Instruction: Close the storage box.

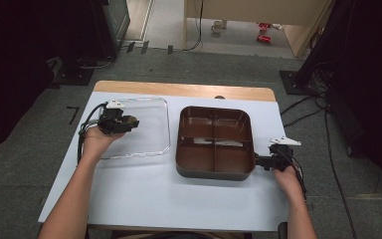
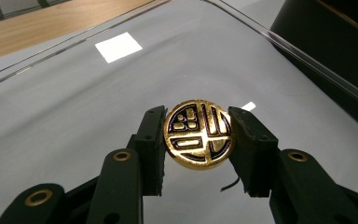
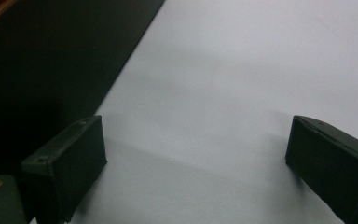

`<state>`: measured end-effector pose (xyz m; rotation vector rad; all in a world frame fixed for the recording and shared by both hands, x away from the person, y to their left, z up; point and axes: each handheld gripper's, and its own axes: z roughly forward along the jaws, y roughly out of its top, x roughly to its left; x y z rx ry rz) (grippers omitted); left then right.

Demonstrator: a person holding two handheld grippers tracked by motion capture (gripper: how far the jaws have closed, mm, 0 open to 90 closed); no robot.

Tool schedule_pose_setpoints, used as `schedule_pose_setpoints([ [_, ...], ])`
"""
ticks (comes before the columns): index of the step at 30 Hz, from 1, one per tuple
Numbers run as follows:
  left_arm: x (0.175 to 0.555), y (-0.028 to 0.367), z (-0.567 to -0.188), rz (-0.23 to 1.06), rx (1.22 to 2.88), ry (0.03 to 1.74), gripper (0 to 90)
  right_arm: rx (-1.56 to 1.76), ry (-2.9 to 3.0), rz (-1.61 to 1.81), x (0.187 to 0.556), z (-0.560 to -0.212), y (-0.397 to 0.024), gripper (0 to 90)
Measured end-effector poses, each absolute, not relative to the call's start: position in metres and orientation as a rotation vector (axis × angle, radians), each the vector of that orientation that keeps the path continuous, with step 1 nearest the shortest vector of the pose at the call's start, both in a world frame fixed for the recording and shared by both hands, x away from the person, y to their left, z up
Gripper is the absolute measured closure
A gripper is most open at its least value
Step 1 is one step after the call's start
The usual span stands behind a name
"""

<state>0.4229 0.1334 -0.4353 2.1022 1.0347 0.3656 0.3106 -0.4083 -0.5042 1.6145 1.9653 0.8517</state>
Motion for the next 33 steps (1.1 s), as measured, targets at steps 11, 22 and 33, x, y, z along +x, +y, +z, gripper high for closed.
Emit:
schedule_pose_setpoints([
  [11, 0.416, 0.126, -0.417, 0.317, 2.087, 0.997, 59.1, 1.614, 1.965, 0.852, 0.311, -0.504, -0.408, 4.4],
  [22, 0.41, 0.106, -0.403, 0.257, 2.091, 0.957, 59.2, 1.614, 1.965, 0.851, 0.311, -0.504, -0.408, 4.4],
  [33, 0.406, 0.075, -0.395, 0.217, 2.106, 0.923, 59.2, 1.613, 1.966, 0.851, 0.311, -0.504, -0.408, 4.4],
])
